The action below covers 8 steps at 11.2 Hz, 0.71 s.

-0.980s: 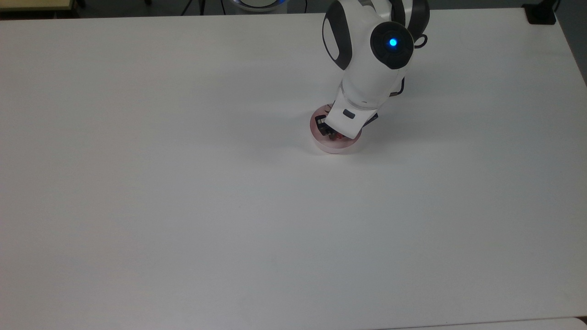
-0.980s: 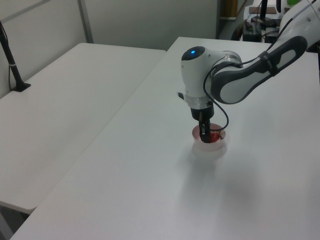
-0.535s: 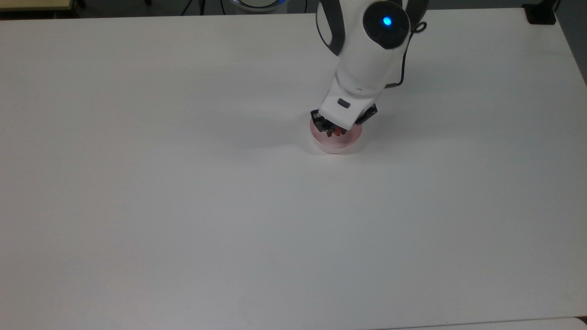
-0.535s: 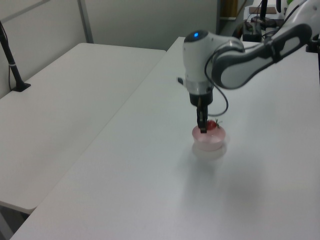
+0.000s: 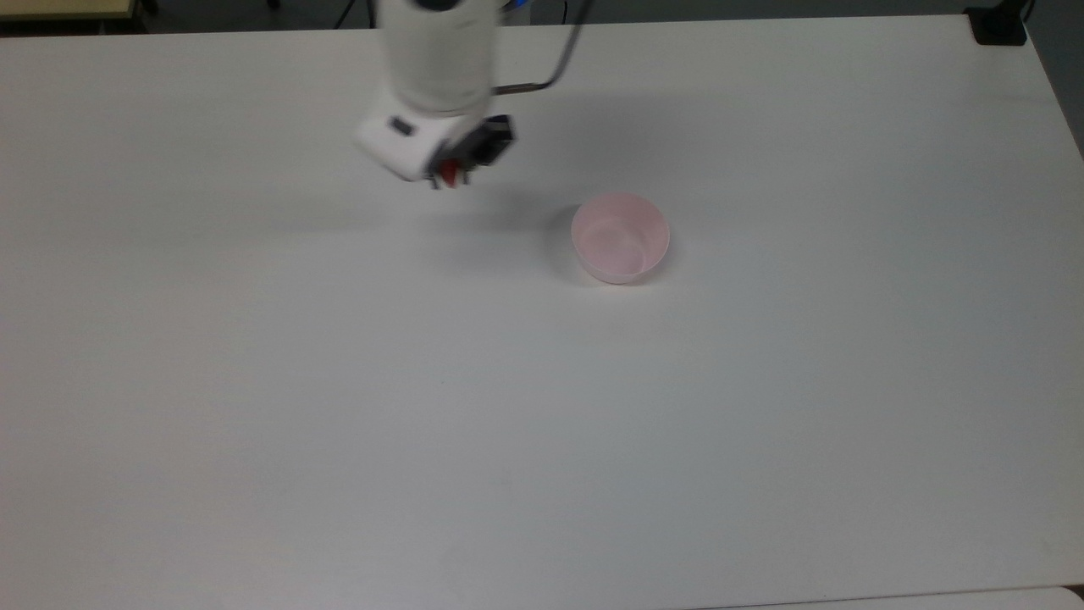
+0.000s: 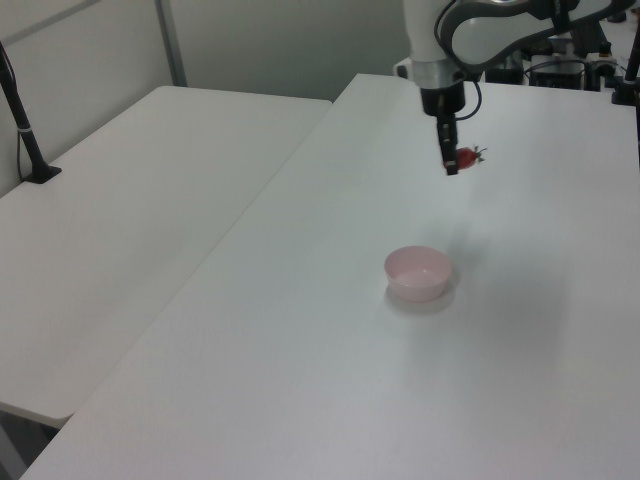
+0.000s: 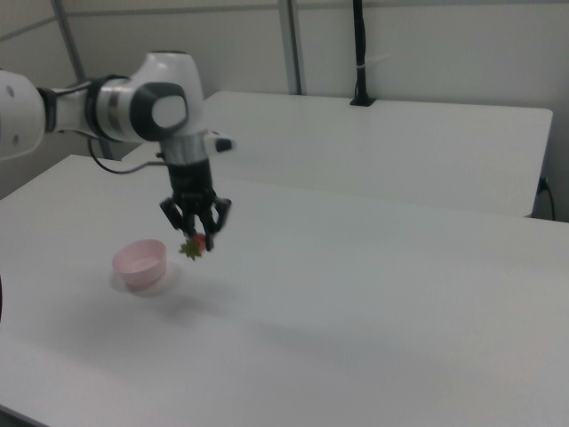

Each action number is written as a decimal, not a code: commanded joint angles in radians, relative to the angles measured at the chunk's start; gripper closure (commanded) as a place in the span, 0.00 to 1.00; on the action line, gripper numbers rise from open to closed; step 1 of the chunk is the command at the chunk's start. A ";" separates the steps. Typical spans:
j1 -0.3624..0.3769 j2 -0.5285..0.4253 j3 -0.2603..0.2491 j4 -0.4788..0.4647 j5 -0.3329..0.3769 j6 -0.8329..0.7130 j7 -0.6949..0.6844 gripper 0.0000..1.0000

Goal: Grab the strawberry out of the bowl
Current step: 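Lift the strawberry up out of the bowl and carry it away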

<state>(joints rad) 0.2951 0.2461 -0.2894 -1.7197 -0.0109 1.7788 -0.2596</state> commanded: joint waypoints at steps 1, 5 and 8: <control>0.004 -0.024 -0.066 -0.161 -0.041 0.019 -0.043 0.82; -0.030 0.008 -0.068 -0.282 -0.049 0.140 -0.038 0.76; -0.030 0.016 -0.068 -0.281 -0.043 0.148 -0.021 0.01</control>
<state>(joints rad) 0.2617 0.2787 -0.3529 -1.9850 -0.0474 1.9003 -0.2947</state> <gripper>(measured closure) 0.626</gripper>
